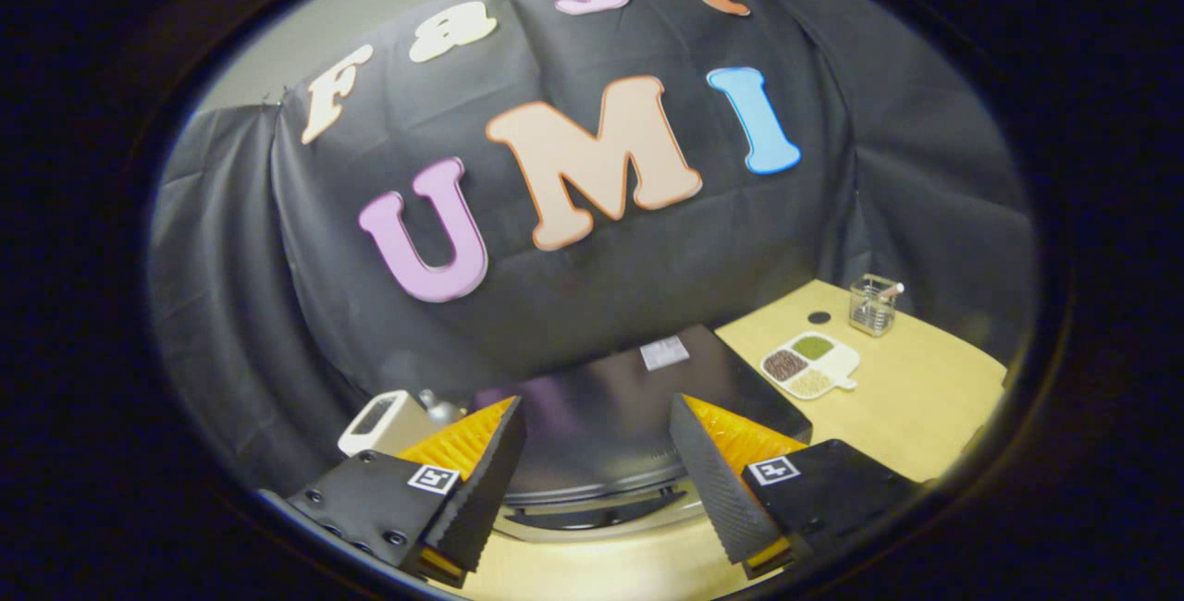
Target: Open the toaster oven, put the food inside, and close the toaster oven door.
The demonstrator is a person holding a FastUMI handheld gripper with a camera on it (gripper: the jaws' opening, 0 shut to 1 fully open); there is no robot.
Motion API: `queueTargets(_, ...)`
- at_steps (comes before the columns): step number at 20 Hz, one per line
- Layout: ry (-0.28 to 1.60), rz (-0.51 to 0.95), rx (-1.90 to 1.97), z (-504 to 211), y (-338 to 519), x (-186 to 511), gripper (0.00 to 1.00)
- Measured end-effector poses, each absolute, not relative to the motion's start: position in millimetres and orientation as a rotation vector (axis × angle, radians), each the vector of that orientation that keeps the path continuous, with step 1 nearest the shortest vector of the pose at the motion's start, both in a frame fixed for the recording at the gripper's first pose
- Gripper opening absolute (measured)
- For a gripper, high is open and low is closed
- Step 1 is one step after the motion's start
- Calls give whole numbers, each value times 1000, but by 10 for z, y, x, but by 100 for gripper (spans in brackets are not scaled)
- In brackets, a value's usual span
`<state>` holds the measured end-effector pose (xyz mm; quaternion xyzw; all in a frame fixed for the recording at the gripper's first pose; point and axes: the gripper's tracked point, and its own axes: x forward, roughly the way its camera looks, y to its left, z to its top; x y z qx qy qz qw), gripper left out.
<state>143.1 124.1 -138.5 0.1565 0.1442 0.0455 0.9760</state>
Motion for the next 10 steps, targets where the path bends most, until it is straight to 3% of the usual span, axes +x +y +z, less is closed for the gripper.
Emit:
queueTargets(6, 226, 36, 262, -1004, 892, 1297, 97)
queueTargets(10, 174, 90, 138, -662, 1054, 1157, 97)
